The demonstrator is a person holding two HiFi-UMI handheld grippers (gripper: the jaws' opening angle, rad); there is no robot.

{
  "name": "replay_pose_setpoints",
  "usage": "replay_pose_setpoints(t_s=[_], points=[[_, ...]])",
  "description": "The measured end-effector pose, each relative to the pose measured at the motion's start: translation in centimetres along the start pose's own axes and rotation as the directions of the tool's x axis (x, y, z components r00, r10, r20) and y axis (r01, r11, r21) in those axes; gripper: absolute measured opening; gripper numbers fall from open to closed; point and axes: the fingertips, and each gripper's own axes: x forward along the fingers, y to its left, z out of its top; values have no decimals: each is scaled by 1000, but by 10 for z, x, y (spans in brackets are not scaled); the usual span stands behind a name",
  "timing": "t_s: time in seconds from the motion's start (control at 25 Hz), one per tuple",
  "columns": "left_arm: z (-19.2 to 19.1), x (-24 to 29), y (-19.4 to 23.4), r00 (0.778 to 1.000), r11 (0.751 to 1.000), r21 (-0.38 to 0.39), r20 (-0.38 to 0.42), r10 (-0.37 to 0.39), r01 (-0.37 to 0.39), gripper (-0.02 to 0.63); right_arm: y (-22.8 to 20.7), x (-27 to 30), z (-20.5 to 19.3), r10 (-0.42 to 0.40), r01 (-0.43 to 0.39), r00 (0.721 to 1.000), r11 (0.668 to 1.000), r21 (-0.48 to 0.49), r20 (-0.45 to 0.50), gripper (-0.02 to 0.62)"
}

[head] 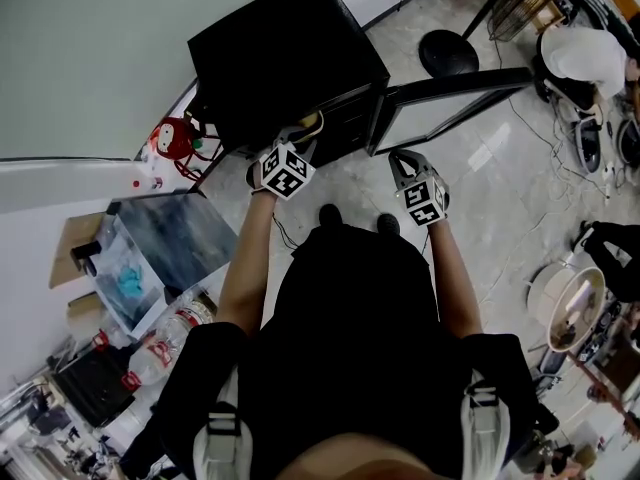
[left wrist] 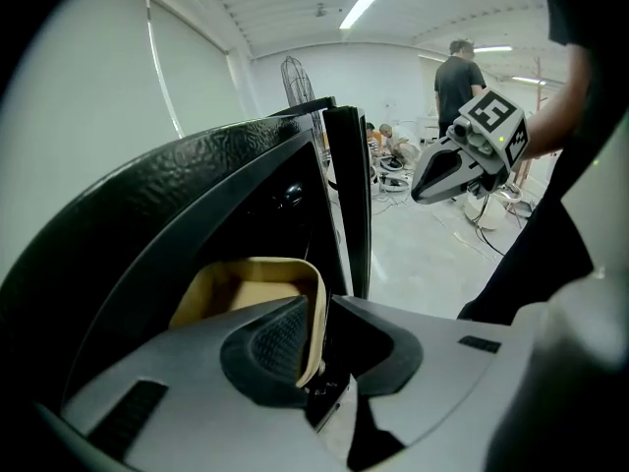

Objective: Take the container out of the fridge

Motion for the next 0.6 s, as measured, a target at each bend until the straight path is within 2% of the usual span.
replay_pose_setpoints(t_s=[0.6], points=[[-7, 6, -3, 1000, 1000, 17, -29, -2, 2, 61, -1, -8, -4, -8, 8, 1000, 1000, 9, 0, -1]])
